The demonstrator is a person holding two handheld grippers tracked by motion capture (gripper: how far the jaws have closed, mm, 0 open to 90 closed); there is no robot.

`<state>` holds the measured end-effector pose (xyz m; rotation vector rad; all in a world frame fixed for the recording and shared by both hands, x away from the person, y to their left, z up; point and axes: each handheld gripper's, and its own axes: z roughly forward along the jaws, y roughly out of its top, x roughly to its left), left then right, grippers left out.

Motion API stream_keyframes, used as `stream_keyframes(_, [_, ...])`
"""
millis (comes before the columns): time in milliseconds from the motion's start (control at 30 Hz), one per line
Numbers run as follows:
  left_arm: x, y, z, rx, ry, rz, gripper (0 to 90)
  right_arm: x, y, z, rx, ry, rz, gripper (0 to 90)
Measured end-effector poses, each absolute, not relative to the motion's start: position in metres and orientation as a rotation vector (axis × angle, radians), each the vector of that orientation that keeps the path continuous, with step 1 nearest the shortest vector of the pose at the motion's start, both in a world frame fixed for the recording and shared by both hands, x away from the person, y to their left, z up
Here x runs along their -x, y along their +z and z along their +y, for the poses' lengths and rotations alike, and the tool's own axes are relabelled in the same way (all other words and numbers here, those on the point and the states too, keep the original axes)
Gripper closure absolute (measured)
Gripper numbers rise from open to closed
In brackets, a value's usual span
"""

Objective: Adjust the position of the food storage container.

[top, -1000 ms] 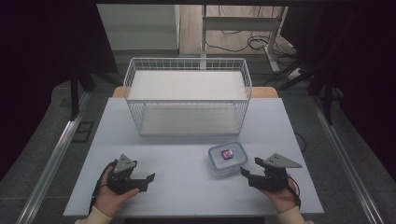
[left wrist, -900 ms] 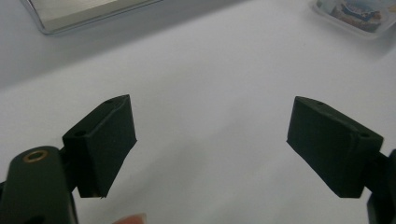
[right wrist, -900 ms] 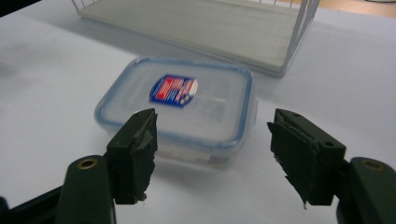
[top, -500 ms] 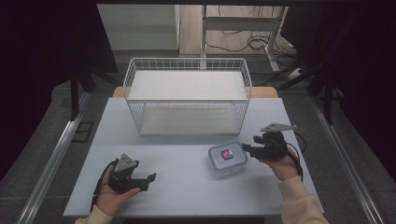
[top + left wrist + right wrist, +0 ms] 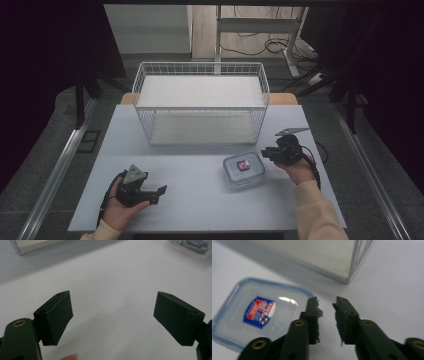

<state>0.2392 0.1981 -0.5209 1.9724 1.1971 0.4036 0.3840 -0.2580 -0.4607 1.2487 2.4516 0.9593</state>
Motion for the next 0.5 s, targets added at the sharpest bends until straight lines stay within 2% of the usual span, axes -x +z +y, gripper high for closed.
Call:
stream_keyframes(33, [-0.239,-0.521,0.198,-1.976,0.406,1.197,15.2,-0.386,-0.464,-0.257,-1.257,0.941,2.471,80.8])
stream_keyframes(100, [-0.239,-0.521,0.199,-1.974,0.401,1.198,15.1,-0.387,-0.468,-0.257,-1.250,0.915,2.487,84.5])
stream_keyframes(233, [-0.241,-0.522,0.200,-1.971,0.397,1.210,15.1,-0.386,-0.476,-0.254,-1.245,0.862,2.503,88.5])
stream_keyframes(500, [-0.241,-0.523,0.201,-1.967,0.394,1.218,15.2,-0.380,-0.482,-0.248,-1.201,0.795,2.523,89.0])
